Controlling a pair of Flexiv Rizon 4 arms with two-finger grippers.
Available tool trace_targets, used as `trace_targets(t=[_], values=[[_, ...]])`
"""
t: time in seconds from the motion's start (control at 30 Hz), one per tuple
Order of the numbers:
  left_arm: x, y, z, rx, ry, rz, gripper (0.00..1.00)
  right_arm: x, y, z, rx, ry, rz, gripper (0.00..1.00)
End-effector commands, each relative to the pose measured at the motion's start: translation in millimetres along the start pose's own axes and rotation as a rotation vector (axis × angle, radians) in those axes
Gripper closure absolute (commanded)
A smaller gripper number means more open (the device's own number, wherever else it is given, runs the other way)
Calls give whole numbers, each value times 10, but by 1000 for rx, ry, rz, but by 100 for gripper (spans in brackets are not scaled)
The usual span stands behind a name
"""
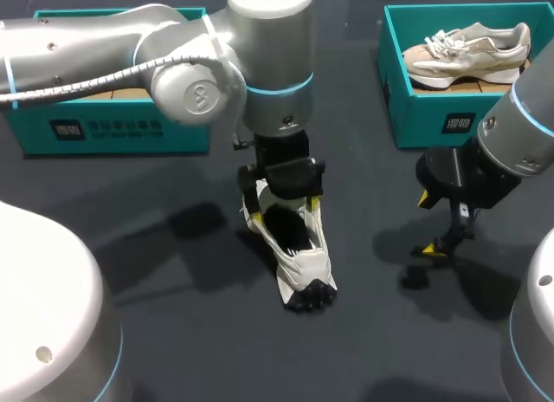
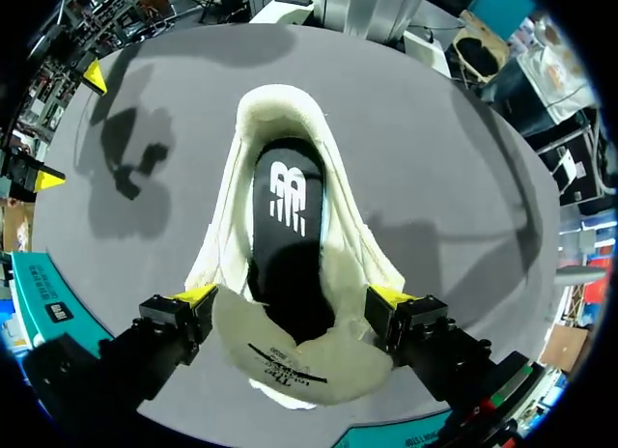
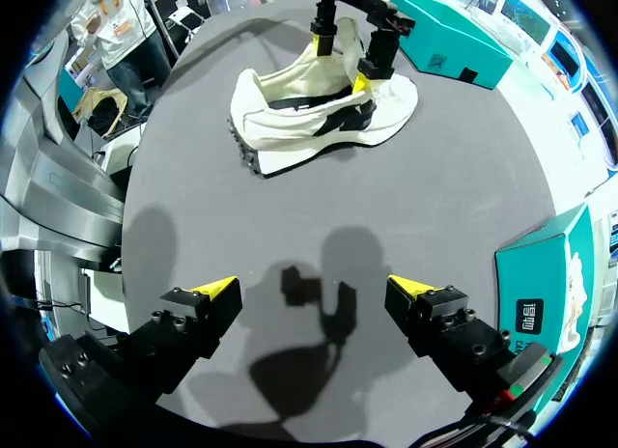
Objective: Take the shoe out of the shoebox, open the shoe tongue, remove and reinsert the insole, then place the shoe into the shoebox
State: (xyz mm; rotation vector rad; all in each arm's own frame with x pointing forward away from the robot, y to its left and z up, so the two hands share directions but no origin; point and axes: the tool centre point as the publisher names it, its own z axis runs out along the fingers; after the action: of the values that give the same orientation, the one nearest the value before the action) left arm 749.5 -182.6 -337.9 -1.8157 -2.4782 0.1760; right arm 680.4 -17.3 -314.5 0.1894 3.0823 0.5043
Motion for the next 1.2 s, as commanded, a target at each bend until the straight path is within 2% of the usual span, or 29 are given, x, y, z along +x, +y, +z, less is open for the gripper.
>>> trace_targets(t=[0.03, 0.33, 0.5, 0.63, 0.7, 0.73, 0.77, 0.87, 0.9, 0.93, 1.2], values=[[61, 45, -95, 10, -13, 7, 0, 11, 2, 6, 3, -2, 1, 0], [89, 216, -356, 11, -45, -9, 0, 11, 2, 6, 3, -2, 1, 0], [78, 399, -535, 67, -60, 5, 0, 11, 2, 6, 3, -2, 1, 0], [8, 581, -669, 63, -63, -11, 0, 11, 2, 6, 3, -2, 1, 0], [-57, 663, -697, 59, -54, -27, 17, 11, 2, 6, 3, -2, 1, 0], [-90, 693, -696, 56, -52, -33, 35, 11, 2, 6, 3, -2, 1, 0], [-117, 716, -694, 60, -49, -33, 46, 11, 2, 6, 3, -2, 1, 0], [-158, 738, -685, 64, -44, -37, 60, 11, 2, 6, 3, -2, 1, 0], [-169, 733, -683, 66, -43, -35, 67, 11, 2, 6, 3, -2, 1, 0], [-175, 722, -682, 68, -45, -31, 71, 11, 2, 6, 3, -2, 1, 0], [-178, 582, -609, 84, -40, -4, 73, 11, 2, 6, 3, -2, 1, 0]])
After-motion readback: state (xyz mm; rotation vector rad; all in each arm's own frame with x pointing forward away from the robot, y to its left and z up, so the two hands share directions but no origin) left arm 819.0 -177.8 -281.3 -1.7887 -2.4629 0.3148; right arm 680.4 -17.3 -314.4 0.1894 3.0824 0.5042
